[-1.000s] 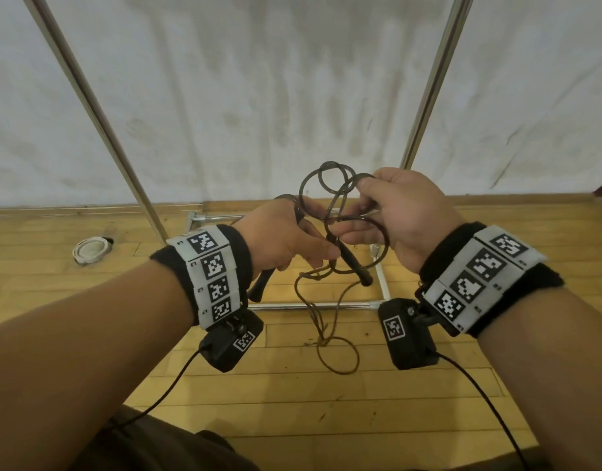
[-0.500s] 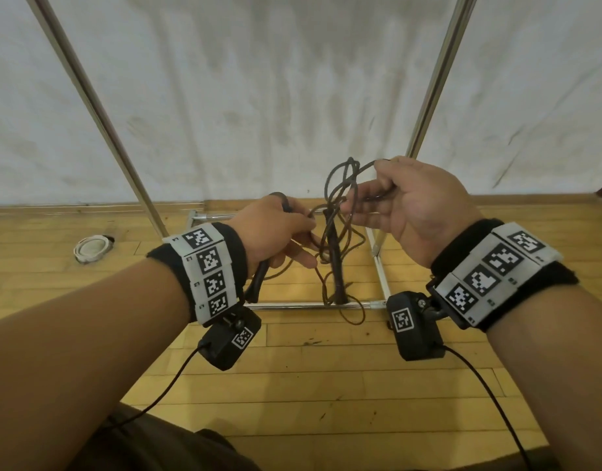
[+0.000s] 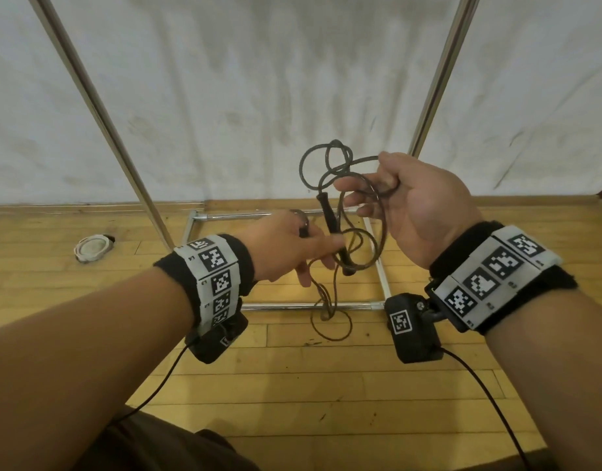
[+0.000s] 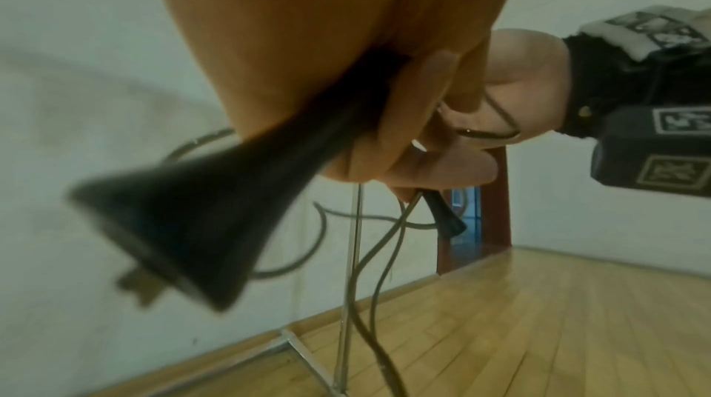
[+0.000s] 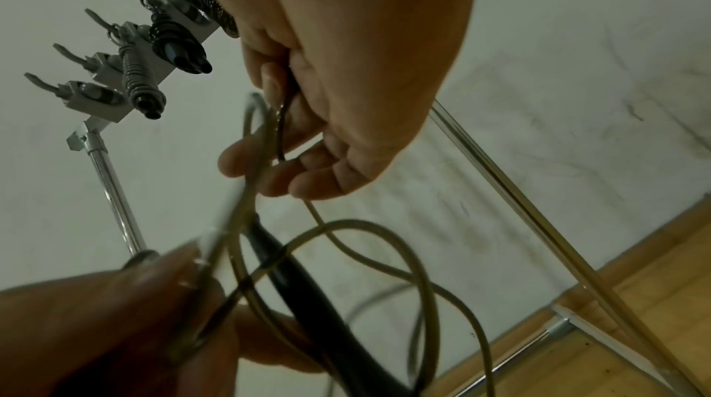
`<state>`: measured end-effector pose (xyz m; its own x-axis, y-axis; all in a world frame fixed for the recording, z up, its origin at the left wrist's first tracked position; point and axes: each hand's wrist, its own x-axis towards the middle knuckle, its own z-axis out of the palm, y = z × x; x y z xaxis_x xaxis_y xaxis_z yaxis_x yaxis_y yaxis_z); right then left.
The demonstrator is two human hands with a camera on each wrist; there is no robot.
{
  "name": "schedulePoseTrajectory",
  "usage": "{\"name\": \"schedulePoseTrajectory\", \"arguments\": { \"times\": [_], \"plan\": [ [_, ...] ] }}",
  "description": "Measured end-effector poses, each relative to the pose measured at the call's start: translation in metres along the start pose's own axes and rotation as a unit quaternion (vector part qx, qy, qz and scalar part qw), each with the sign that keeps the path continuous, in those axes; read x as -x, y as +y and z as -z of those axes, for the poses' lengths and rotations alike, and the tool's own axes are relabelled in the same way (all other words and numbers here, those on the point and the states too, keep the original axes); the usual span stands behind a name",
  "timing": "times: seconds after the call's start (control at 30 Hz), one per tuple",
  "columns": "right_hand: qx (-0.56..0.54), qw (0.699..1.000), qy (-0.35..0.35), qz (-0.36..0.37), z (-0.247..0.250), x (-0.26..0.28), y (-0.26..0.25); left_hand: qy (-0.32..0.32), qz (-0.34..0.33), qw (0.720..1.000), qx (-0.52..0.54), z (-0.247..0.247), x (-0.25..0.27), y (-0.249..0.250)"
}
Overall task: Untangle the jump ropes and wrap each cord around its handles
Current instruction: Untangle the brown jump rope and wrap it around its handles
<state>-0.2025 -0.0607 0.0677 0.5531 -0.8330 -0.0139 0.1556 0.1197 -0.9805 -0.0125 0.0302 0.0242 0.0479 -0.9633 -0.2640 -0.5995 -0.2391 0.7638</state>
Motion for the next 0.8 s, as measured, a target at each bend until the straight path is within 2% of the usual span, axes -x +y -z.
{"name": "schedulePoseTrajectory", "arguments": {
  "times": [0.07, 0.23, 0.47, 0.5, 0.63, 0.8],
  "plan": [
    [-0.008, 1.0, -0.013, 0.003, 0.0, 0.002, -0.002, 0.034, 0.021, 0.993, 0.112, 0.001, -0.003, -0.001],
    [-0.024, 0.999, -0.025, -0.002, 0.004, 0.004, -0.005, 0.093, 0.028, 0.94, 0.327, 0.011, -0.008, -0.002],
    [-0.022, 0.997, -0.067, -0.027, 0.008, 0.007, -0.003, 0.0, -0.052, 0.861, 0.506, 0.014, -0.01, 0.004],
    [-0.005, 0.998, -0.06, -0.027, 0.007, 0.007, -0.003, -0.007, -0.061, 0.859, 0.508, 0.014, -0.01, 0.005],
    [0.076, 0.997, -0.006, -0.007, 0.006, 0.005, 0.002, -0.013, -0.073, 0.883, 0.464, 0.01, -0.011, 0.006],
    [0.054, 0.993, 0.101, 0.003, 0.01, -0.002, 0.007, -0.025, -0.066, 0.888, 0.455, 0.012, -0.009, 0.004]
  ]
}}
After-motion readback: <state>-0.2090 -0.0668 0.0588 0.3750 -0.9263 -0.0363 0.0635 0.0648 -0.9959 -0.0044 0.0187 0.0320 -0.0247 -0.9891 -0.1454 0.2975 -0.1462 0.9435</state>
